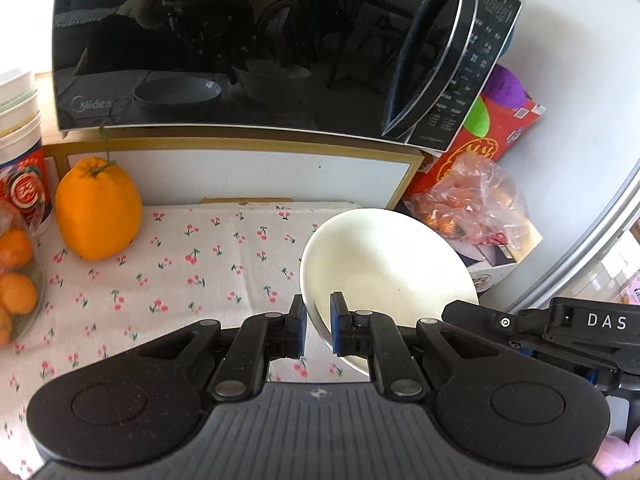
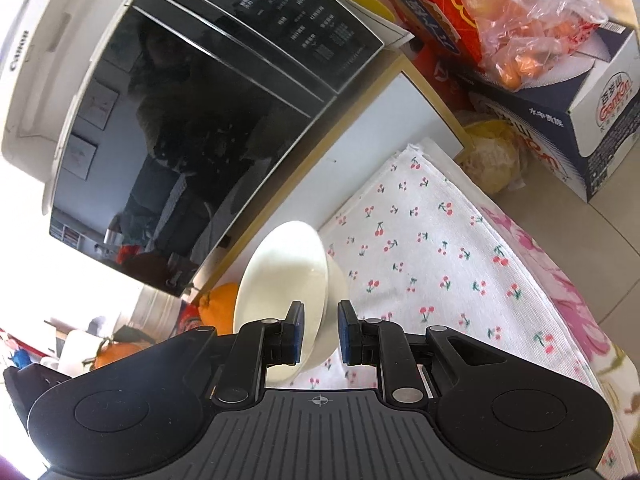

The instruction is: Organize plates and bowls

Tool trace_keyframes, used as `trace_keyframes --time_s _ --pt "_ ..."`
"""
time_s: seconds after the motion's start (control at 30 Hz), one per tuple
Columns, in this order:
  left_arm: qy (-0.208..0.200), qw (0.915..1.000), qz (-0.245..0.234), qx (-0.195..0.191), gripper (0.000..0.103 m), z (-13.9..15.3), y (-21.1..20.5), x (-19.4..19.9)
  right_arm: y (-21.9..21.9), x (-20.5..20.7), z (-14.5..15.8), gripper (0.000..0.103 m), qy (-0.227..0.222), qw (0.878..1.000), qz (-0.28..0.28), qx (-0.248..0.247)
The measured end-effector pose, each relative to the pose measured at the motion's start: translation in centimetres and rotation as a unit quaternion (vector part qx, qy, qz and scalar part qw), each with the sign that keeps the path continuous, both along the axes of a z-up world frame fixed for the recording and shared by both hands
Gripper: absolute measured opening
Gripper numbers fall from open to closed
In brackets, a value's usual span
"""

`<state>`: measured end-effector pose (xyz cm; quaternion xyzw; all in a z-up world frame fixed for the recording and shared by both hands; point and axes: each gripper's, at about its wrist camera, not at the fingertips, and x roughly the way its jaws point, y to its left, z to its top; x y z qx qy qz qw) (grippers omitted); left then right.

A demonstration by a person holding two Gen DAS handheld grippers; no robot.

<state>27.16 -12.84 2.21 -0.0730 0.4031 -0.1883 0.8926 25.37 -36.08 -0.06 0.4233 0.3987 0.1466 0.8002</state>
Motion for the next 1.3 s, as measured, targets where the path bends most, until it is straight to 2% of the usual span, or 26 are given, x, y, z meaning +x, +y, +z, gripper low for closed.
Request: trace_keyframes --time_s 0.3,0.67,1.17,1.3 --pt "-0.013 0.9999 -0.004 -0.003 0.011 1.7 -0.5 -4.0 -0.7 -3.6 1.9 0.018 0.005 1.000 -0.001 -0.017" --pt "-0.015 0.9994 -0.022 -0.021 0.011 2.0 -0.1 -9.1 -1.4 -8.7 3.7 0.018 0.009 0.999 -0.002 -0.053" --pt "0.002 0.9986 -0.042 -0.033 0.012 1.0 0.4 -13.5 -1.3 -13.3 3.5 0.018 0.023 0.997 -0.006 -0.077" --pt "0.006 0.9984 -0.043 -0.036 0.012 0.4 0.7 -14.2 -1.3 -13.8 2.8 0.018 0.033 0.997 -0.007 -0.069"
